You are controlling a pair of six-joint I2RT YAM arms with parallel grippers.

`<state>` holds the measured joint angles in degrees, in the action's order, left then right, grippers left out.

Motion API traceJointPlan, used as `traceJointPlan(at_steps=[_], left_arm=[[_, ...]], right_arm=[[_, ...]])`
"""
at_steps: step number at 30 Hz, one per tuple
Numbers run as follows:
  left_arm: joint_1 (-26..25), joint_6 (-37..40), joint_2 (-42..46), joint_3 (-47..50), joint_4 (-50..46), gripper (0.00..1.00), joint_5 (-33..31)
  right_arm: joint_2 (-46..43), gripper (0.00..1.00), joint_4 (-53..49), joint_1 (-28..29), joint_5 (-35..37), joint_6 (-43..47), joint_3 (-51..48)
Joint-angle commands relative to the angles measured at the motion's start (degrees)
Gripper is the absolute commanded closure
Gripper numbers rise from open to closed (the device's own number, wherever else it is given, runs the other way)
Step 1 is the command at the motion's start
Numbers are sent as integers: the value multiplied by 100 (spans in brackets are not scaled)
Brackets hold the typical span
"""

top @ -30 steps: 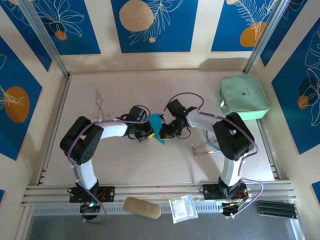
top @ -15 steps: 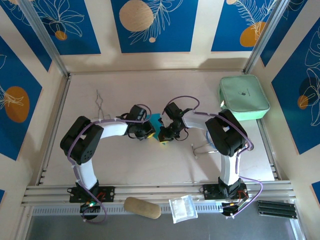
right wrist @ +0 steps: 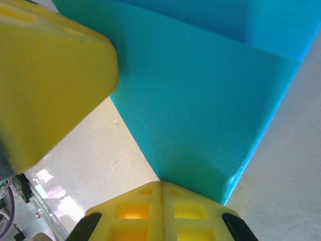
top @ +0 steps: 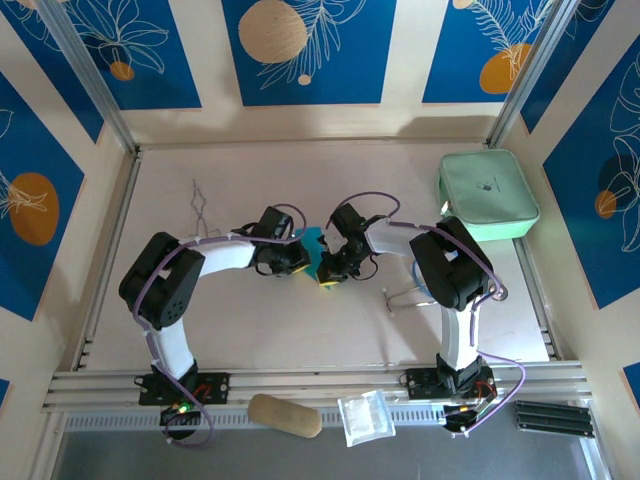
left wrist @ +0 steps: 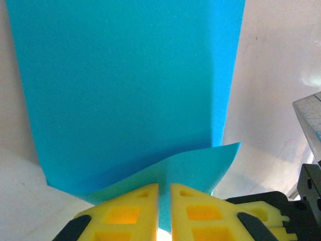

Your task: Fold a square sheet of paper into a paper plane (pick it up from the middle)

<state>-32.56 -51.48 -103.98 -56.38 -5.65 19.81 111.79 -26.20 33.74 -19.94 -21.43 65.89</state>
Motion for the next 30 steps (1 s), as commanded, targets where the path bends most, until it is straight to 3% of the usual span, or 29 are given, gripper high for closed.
traceJointPlan(at_steps=[1, 21, 30], left_arm=[[122, 389, -12, -66, -155, 86, -67], [711, 932, -370, 117, -144, 87, -248], [1076, 1435, -195, -508, -600, 87, -533]], right_arm=[[337, 100, -454, -20, 386, 49, -63], [460, 100, -841, -73, 524, 137, -179], [473, 100, -731, -139, 445, 33, -271]])
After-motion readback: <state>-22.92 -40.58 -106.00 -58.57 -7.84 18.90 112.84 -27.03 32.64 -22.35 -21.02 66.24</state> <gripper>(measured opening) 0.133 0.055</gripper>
